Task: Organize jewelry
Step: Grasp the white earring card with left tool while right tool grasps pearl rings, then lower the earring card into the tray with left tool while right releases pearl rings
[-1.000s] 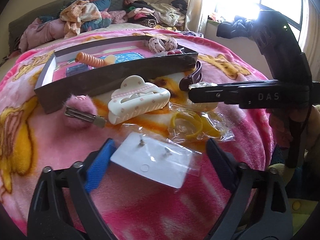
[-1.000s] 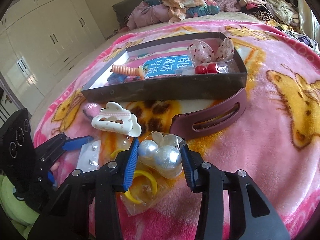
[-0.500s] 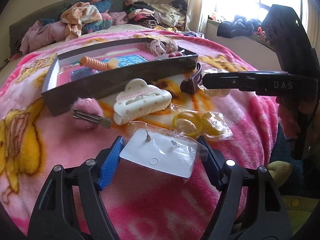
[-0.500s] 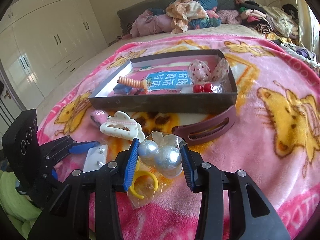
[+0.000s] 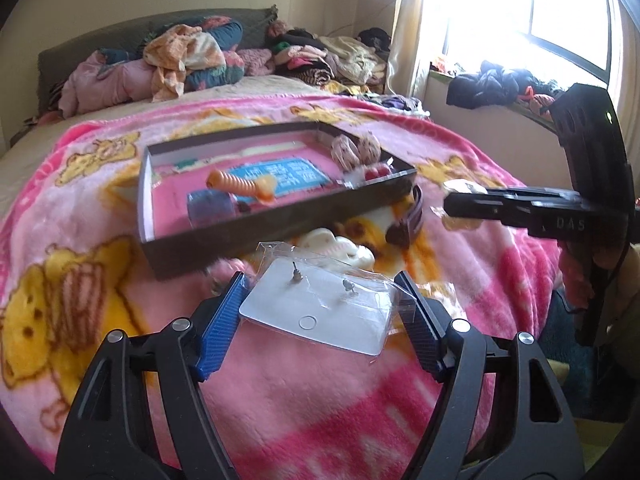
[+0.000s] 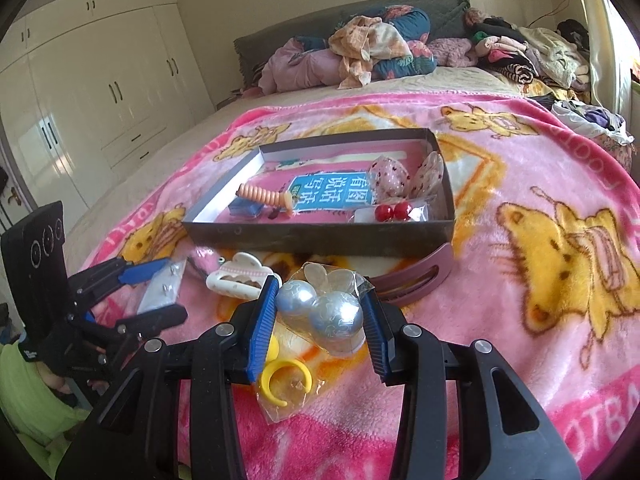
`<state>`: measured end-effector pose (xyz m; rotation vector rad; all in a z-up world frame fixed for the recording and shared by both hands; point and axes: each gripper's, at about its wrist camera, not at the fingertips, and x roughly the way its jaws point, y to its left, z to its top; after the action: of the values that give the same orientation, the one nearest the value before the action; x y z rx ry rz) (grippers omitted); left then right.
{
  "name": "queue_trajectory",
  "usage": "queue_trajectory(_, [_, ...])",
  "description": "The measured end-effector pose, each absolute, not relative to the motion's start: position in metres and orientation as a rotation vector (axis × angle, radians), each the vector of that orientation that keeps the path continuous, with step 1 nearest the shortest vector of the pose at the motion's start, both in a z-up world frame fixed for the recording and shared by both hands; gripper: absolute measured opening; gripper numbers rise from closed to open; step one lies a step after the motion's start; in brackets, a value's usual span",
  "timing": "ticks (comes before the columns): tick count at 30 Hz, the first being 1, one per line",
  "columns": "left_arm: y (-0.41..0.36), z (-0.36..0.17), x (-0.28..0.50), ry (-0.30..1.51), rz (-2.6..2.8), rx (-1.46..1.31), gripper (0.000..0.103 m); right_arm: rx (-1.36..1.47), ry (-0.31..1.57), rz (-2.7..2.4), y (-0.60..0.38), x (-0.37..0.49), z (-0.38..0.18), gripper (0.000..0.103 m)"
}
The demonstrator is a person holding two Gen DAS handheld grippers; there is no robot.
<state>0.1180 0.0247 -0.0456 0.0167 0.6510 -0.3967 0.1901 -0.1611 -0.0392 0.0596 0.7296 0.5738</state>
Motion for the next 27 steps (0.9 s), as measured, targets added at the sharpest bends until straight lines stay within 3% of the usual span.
queue_trajectory(27, [0.032, -0.007, 0.187, 0.549, -0.331, -0.032, 0.065, 0.06, 0.636, 0.53, -0.164, 0.232, -0.001, 0.039])
